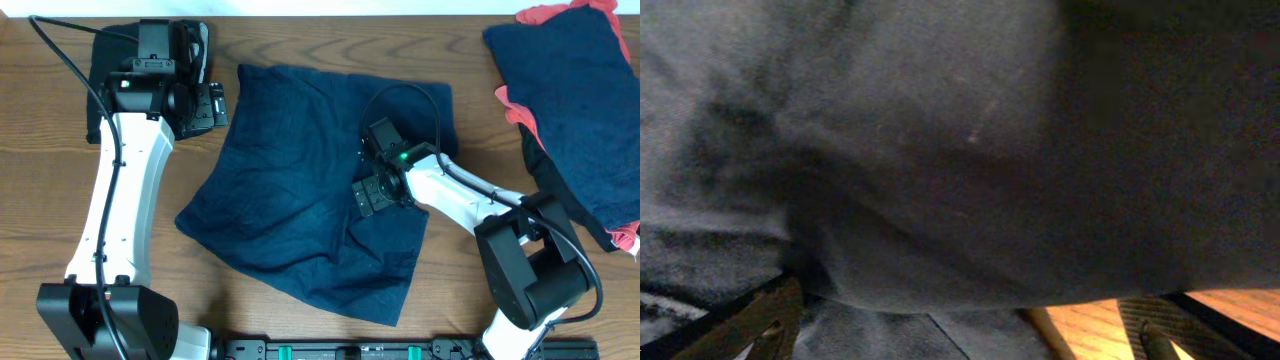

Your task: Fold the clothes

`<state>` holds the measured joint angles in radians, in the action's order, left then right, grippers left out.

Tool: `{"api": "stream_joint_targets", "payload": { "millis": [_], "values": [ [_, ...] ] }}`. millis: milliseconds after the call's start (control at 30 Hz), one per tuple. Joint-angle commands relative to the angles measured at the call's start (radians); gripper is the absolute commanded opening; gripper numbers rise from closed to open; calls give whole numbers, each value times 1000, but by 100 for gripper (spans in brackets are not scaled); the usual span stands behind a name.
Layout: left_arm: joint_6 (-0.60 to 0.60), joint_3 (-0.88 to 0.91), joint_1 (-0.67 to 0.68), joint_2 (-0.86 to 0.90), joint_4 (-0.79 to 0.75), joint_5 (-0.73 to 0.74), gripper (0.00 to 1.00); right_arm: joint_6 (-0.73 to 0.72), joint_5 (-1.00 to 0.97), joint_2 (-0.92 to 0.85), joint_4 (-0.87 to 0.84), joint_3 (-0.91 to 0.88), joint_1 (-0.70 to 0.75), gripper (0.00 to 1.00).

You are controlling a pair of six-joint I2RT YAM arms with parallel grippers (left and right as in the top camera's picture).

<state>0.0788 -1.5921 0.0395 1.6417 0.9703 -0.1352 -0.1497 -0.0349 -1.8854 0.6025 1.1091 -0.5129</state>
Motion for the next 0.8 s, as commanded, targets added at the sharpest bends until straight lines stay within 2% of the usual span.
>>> {"api": "stream_joint_targets", "payload": {
  "millis": [0,167,333,467,600,767],
  "values": [
    [9,15,-5,1,5,-8,98,-29,-116,-99,-4,-25,37,99],
    [10,18,-5,3,12,-8,98,2,-140,-133,-46,-25,145,99],
    [10,29,-5,4,13,-7,98,176,-55,-136,-196,-25,265,99],
    [10,44,-5,4,17,-7,98,247,20,-136,-282,-4,322,99],
    [10,51,-5,4,34,-7,98,256,136,-114,-177,97,339,99],
    [10,51,-5,-3,83,72,98,255,254,-35,105,306,335,99]
  ]
}}
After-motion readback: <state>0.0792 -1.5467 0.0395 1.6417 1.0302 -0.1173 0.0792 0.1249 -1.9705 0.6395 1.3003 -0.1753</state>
